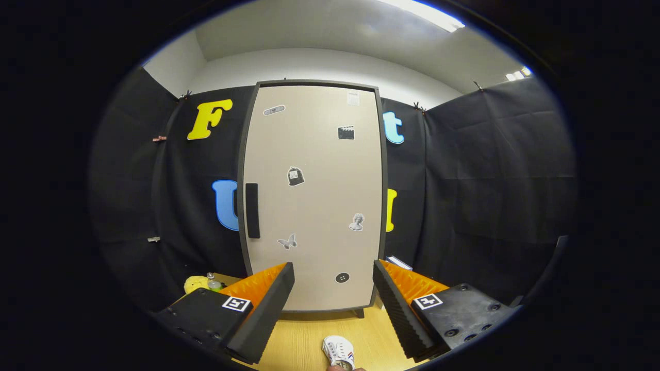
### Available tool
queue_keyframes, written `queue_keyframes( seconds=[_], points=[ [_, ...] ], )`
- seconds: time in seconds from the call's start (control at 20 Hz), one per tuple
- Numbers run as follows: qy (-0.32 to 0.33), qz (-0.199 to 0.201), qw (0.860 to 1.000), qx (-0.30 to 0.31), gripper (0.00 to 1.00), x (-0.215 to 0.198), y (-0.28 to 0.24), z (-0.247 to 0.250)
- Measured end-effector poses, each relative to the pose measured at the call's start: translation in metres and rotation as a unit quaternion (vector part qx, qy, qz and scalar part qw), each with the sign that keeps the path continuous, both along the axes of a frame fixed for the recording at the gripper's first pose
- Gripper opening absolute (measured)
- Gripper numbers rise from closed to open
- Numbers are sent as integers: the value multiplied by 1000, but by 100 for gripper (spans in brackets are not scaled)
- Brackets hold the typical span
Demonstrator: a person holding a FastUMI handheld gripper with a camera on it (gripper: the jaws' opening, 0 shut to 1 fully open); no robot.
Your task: Open the shoe cabinet door, grab the shoes and put them into the shoe cabinet, then close the shoe cabinet door.
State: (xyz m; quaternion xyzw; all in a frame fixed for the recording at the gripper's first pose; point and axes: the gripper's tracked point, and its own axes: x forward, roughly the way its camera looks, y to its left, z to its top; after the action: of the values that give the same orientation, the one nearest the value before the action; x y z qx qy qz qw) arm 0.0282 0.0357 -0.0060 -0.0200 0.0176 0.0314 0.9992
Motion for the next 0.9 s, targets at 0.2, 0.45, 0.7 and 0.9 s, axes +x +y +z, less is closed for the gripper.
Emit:
queue_keyframes(
  seconds=[0.2,0.45,0.7,0.9],
  points=[
    [-3,11,1000,9,98,12,12,6],
    [2,45,998,35,99,36,50,12],
    [-13,57,998,18,99,75,91,24],
    [5,70,997,11,99,101,127,15]
  ],
)
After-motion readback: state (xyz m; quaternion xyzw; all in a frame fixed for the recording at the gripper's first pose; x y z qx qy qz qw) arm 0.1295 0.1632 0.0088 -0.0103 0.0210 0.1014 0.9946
